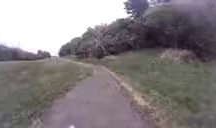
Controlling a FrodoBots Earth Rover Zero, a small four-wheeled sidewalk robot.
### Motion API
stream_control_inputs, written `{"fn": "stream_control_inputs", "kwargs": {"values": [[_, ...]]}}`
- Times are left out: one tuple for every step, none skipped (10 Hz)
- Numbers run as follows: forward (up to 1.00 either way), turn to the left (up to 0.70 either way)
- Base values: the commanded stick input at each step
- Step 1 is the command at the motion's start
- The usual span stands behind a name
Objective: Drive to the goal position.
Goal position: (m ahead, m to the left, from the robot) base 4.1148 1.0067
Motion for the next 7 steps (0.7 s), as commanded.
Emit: {"fn": "stream_control_inputs", "kwargs": {"values": [[0.60,0.01],[0.60,0.09],[0.60,0.13],[0.60,0.15],[0.60,0.15],[0.60,0.15],[0.60,0.00]]}}
